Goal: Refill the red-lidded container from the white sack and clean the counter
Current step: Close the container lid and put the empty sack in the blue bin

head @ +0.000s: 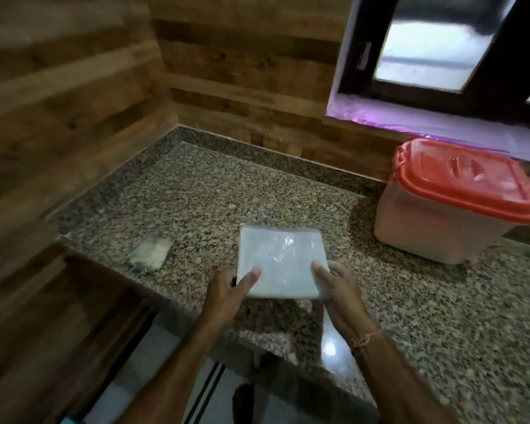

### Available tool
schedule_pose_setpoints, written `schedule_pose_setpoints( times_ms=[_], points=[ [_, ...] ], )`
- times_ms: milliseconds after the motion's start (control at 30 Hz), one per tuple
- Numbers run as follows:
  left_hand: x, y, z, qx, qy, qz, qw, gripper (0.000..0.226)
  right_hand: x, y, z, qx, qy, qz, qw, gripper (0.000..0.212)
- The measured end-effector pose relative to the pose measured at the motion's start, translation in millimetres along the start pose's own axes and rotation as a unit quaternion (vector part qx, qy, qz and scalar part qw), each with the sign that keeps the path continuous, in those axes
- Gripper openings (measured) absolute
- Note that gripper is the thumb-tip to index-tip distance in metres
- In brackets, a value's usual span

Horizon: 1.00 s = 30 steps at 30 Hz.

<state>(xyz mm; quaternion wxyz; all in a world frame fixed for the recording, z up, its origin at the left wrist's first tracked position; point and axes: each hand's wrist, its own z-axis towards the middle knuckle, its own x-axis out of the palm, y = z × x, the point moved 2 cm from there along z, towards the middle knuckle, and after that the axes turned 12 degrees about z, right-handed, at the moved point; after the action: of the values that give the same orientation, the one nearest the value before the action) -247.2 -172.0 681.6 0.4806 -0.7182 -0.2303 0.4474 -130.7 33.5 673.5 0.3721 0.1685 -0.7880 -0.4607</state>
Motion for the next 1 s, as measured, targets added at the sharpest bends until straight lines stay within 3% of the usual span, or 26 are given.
schedule_pose_setpoints(
  times_ms=[100,233,367,533,667,867,1000],
  points=[
    [3.3,20.7,-49.9,-0.019,-0.023,0.006,1.000,0.027,-3.8,-3.1,-28.8,0.048,0.036,-0.011,0.998,0.031],
    [-1.2,35.8,-105.6,-0.080,-0.087,-0.031,0.993,0.032,-2.1,-25.2,-67.3,0.046,0.090,-0.038,0.994,0.034],
    [-24.7,50.9,-148.7,-0.156,-0.181,-0.039,0.970,0.071,11.9,-48.4,-107.0,0.062,0.136,-0.060,0.987,0.027],
    [-63.0,81.9,-208.6,-0.177,-0.142,-0.163,0.960,0.050,49.1,-79.5,-155.9,0.087,0.204,-0.098,0.970,0.035],
    [-105.1,128.4,-260.9,-0.215,-0.180,-0.202,0.938,0.023,96.6,-116.7,-192.0,0.128,0.221,-0.149,0.955,0.042],
    [-187.6,231.6,-354.6,-0.303,-0.245,-0.249,0.887,0.031,175.3,-240.0,-242.6,0.140,0.244,-0.263,0.923,0.053],
    [-229.3,303.2,-402.0,-0.365,-0.282,-0.290,0.839,0.034,223.9,-326.5,-272.4,0.181,0.259,-0.336,0.887,0.029]
  ],
)
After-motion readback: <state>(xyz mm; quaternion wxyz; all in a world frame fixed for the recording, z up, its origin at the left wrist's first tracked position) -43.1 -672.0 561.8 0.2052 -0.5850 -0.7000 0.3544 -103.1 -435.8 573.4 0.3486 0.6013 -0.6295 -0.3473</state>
